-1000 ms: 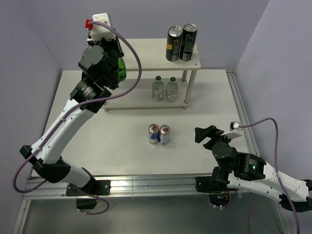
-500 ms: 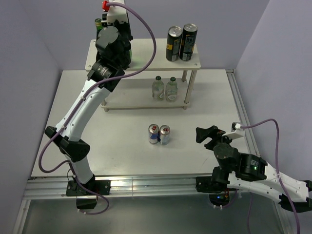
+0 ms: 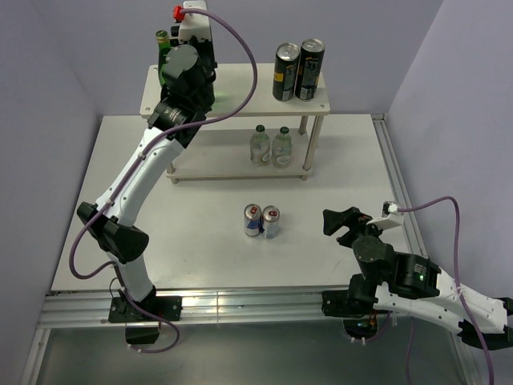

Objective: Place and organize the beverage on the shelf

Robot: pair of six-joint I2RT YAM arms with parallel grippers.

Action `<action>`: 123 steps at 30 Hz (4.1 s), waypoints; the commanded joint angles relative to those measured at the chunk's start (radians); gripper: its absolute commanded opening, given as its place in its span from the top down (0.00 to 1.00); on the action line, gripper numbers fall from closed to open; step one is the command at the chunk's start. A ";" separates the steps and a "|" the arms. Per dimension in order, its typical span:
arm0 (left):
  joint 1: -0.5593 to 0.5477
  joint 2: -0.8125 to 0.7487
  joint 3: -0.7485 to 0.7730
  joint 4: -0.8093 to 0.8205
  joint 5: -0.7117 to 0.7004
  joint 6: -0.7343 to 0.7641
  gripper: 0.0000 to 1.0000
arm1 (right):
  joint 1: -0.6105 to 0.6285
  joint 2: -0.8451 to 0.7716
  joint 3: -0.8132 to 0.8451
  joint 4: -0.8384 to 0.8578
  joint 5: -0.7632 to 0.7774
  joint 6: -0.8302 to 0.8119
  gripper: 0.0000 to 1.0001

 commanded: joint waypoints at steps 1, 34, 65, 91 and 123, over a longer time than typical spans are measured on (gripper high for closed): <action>0.006 -0.047 0.029 0.171 0.050 0.004 1.00 | 0.005 -0.016 -0.013 0.000 0.033 0.019 0.07; 0.017 0.034 0.020 0.269 0.020 0.056 0.14 | 0.005 -0.028 -0.016 0.009 0.019 0.005 0.08; -0.604 -0.638 -0.763 -0.202 -0.367 -0.410 0.01 | 0.006 0.007 -0.011 0.010 0.031 0.010 0.09; -0.778 -0.437 -1.404 -0.024 -0.200 -0.983 0.01 | 0.005 0.045 -0.003 0.001 0.034 0.021 0.09; -0.523 -0.143 -1.381 0.422 -0.163 -0.730 0.88 | 0.005 0.042 -0.007 0.012 0.030 0.008 0.09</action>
